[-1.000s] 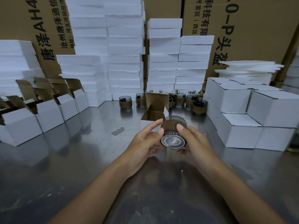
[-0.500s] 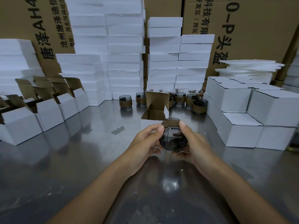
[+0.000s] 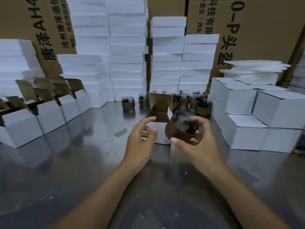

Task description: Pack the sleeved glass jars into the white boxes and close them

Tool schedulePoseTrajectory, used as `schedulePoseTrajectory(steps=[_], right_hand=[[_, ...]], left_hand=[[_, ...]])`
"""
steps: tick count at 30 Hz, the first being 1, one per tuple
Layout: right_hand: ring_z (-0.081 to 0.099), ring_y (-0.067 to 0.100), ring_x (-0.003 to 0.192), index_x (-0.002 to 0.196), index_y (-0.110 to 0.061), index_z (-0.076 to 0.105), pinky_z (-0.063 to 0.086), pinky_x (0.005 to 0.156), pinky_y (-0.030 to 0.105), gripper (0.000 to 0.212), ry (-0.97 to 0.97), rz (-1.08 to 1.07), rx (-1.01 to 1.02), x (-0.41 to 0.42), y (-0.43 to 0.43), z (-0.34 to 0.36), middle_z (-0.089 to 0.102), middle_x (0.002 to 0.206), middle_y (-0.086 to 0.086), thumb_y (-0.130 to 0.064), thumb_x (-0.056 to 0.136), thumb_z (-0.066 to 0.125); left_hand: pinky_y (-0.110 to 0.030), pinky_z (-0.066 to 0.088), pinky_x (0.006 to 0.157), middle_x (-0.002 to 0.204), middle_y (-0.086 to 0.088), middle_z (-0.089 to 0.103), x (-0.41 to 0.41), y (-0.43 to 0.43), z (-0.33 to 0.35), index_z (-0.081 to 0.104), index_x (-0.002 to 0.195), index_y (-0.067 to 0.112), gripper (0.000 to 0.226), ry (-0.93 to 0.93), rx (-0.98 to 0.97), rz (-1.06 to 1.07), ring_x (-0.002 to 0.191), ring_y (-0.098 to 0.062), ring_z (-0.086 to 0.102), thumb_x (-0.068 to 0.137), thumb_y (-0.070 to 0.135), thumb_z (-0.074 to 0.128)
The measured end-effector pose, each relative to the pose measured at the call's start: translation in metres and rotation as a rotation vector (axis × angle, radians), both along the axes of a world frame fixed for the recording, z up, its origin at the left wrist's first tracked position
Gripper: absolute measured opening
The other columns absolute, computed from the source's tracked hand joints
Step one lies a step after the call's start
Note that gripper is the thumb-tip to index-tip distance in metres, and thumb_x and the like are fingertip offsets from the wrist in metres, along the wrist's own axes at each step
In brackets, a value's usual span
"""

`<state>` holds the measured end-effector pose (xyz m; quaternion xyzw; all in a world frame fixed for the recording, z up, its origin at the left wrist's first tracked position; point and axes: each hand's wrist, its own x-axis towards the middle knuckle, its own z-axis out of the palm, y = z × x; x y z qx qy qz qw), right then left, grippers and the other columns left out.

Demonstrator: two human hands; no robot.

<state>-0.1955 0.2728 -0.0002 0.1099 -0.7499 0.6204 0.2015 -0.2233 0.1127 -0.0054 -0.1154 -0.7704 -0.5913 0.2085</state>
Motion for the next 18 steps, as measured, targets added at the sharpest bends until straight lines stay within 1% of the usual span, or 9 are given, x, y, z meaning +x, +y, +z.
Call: schedulePoseTrajectory(steps=[2, 3, 4, 6, 8, 10, 13, 16, 18], right_hand=[[0.052, -0.001, 0.106, 0.118, -0.047, 0.038, 0.042, 0.084, 0.014, 0.075, 0.036, -0.014, 0.037, 0.001, 0.001, 0.0, 0.047, 0.115, -0.031, -0.021, 0.065, 0.084], [0.051, -0.002, 0.109, 0.122, -0.046, 0.036, 0.041, 0.087, 0.016, 0.079, 0.049, -0.017, 0.054, 0.002, 0.001, 0.0, 0.046, 0.117, -0.031, -0.021, 0.065, 0.084], [0.049, -0.004, 0.11, 0.125, -0.046, 0.035, 0.04, 0.088, 0.015, 0.083, 0.062, -0.02, 0.075, 0.003, 0.0, 0.0, 0.046, 0.118, -0.032, -0.021, 0.064, 0.085], [0.047, -0.006, 0.113, 0.127, -0.045, 0.035, 0.039, 0.089, 0.014, 0.084, 0.086, -0.027, 0.113, 0.005, -0.001, 0.0, 0.046, 0.12, -0.032, -0.021, 0.064, 0.085], [0.048, -0.002, 0.116, 0.124, -0.046, 0.038, 0.041, 0.093, 0.019, 0.082, 0.116, -0.03, 0.124, 0.005, -0.002, 0.001, 0.047, 0.124, -0.024, -0.019, 0.063, 0.086], [0.048, 0.003, 0.118, 0.12, -0.048, 0.04, 0.042, 0.095, 0.022, 0.081, 0.142, -0.031, 0.124, 0.007, -0.003, 0.001, 0.047, 0.125, -0.019, -0.018, 0.062, 0.086], [0.05, 0.002, 0.117, 0.119, -0.052, 0.04, 0.042, 0.098, 0.023, 0.081, 0.174, -0.024, 0.111, 0.009, -0.004, 0.004, 0.049, 0.12, -0.024, -0.019, 0.061, 0.087], [0.049, -0.001, 0.118, 0.123, -0.054, 0.038, 0.042, 0.101, 0.025, 0.083, 0.208, -0.023, 0.108, 0.012, -0.005, 0.007, 0.05, 0.12, -0.028, -0.023, 0.063, 0.086], [0.047, -0.002, 0.12, 0.127, -0.051, 0.037, 0.041, 0.103, 0.027, 0.084, 0.237, -0.019, 0.106, 0.013, -0.006, 0.008, 0.049, 0.12, -0.031, -0.023, 0.064, 0.085]], left_hand=[[-0.002, 0.042, 0.065, 0.095, 0.008, 0.046, -0.001, -0.001, -0.003, 0.045, 0.122, 0.047, 0.035, 0.043, -0.077, 0.051, 0.084, -0.008, 0.054, 0.094, 0.028, 0.052], [-0.003, 0.043, 0.064, 0.095, 0.011, 0.042, -0.003, -0.001, -0.004, 0.041, 0.128, 0.047, 0.04, 0.035, -0.124, 0.07, 0.083, -0.006, 0.053, 0.094, 0.029, 0.051], [-0.004, 0.043, 0.063, 0.096, 0.012, 0.038, -0.004, -0.002, -0.006, 0.037, 0.132, 0.048, 0.044, 0.012, -0.173, 0.086, 0.082, -0.005, 0.052, 0.094, 0.031, 0.051], [-0.007, 0.041, 0.063, 0.102, 0.008, 0.035, -0.006, -0.003, -0.008, 0.029, 0.138, 0.047, 0.051, -0.052, -0.241, 0.102, 0.081, -0.004, 0.051, 0.094, 0.034, 0.051], [-0.006, 0.039, 0.064, 0.108, 0.003, 0.034, -0.008, -0.005, -0.009, 0.03, 0.139, 0.045, 0.051, -0.09, -0.27, 0.108, 0.084, -0.007, 0.051, 0.094, 0.034, 0.05], [-0.004, 0.037, 0.065, 0.111, 0.002, 0.034, -0.008, -0.008, -0.009, 0.04, 0.134, 0.042, 0.042, -0.073, -0.273, 0.131, 0.09, -0.01, 0.052, 0.094, 0.032, 0.051], [0.0, 0.035, 0.062, 0.11, 0.003, 0.038, -0.005, -0.008, -0.006, 0.055, 0.117, 0.037, 0.025, -0.01, -0.281, 0.191, 0.096, -0.009, 0.05, 0.093, 0.03, 0.053], [0.002, 0.033, 0.061, 0.097, 0.005, 0.043, -0.001, -0.007, -0.003, 0.057, 0.103, 0.034, 0.011, 0.083, -0.35, 0.208, 0.089, -0.007, 0.047, 0.092, 0.033, 0.053], [-0.002, 0.032, 0.062, 0.09, 0.007, 0.046, 0.002, -0.005, -0.003, 0.056, 0.098, 0.032, 0.007, 0.151, -0.407, 0.193, 0.082, -0.007, 0.047, 0.092, 0.032, 0.053]])
